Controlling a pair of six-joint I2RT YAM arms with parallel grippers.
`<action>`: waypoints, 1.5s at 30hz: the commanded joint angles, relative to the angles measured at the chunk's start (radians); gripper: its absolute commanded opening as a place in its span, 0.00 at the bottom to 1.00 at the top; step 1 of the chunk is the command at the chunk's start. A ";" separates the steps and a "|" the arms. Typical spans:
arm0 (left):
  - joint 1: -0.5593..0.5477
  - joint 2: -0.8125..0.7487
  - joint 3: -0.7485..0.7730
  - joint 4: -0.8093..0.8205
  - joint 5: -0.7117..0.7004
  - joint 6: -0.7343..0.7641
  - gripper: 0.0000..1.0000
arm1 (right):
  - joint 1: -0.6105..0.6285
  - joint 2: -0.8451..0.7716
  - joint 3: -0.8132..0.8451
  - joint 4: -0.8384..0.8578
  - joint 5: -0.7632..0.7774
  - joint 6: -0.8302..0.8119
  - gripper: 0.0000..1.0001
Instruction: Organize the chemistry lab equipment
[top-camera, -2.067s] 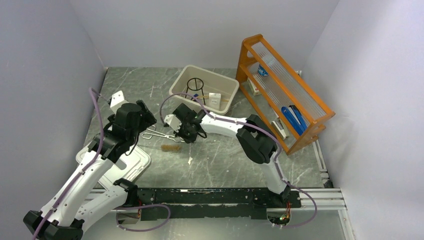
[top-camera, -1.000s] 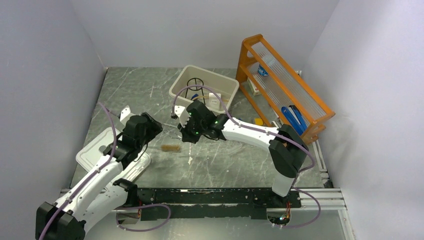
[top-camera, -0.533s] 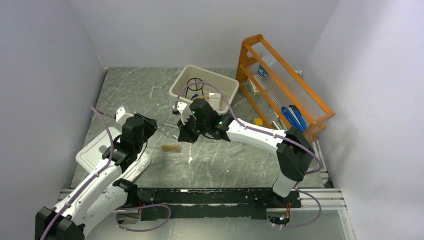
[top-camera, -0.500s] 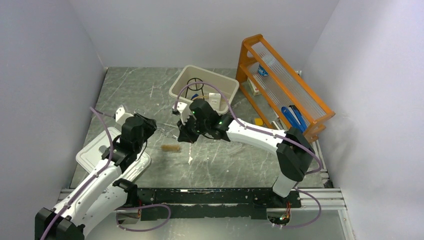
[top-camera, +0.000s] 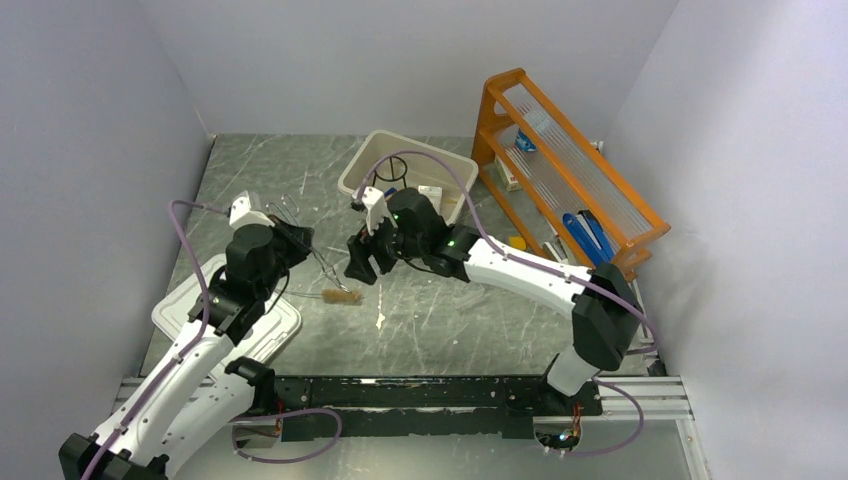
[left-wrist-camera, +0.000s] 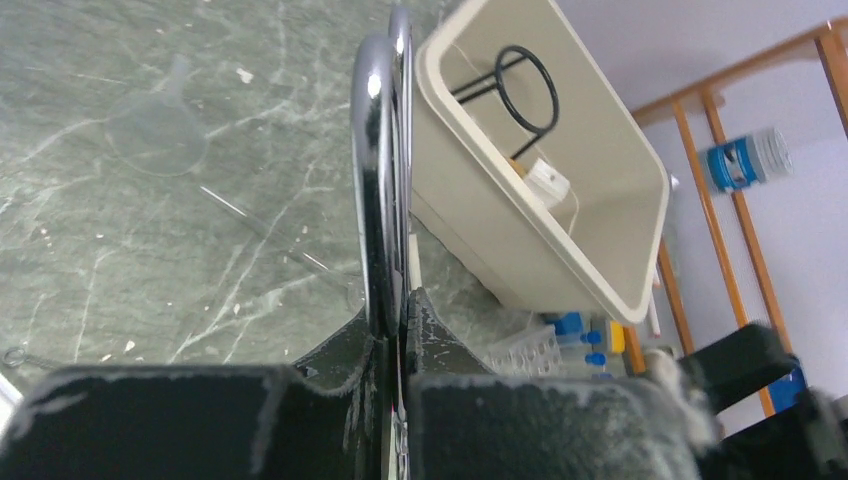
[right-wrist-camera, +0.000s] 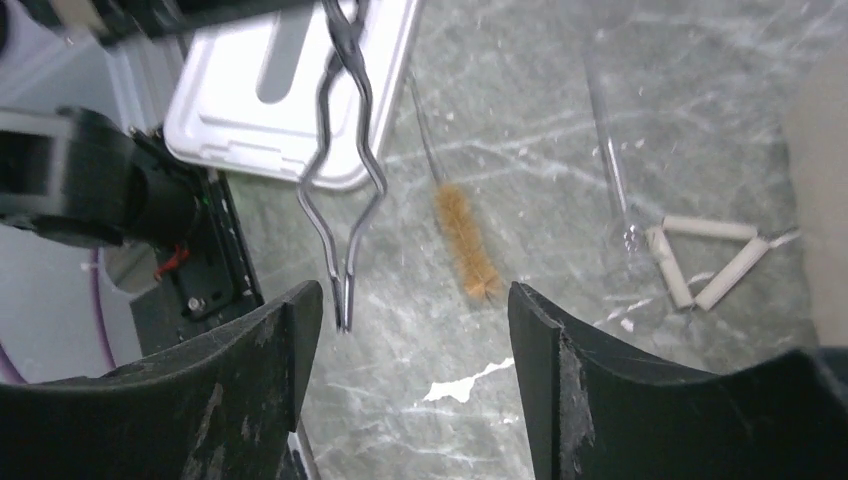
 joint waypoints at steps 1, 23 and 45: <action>0.006 0.004 0.066 0.009 0.144 0.100 0.05 | 0.000 -0.043 0.064 0.106 0.011 0.096 0.74; 0.006 -0.005 0.093 0.081 0.277 0.026 0.05 | 0.002 0.111 0.055 0.318 -0.024 0.339 0.47; 0.006 0.038 0.302 -0.088 0.216 0.080 0.84 | -0.042 0.006 0.057 0.255 0.014 0.201 0.00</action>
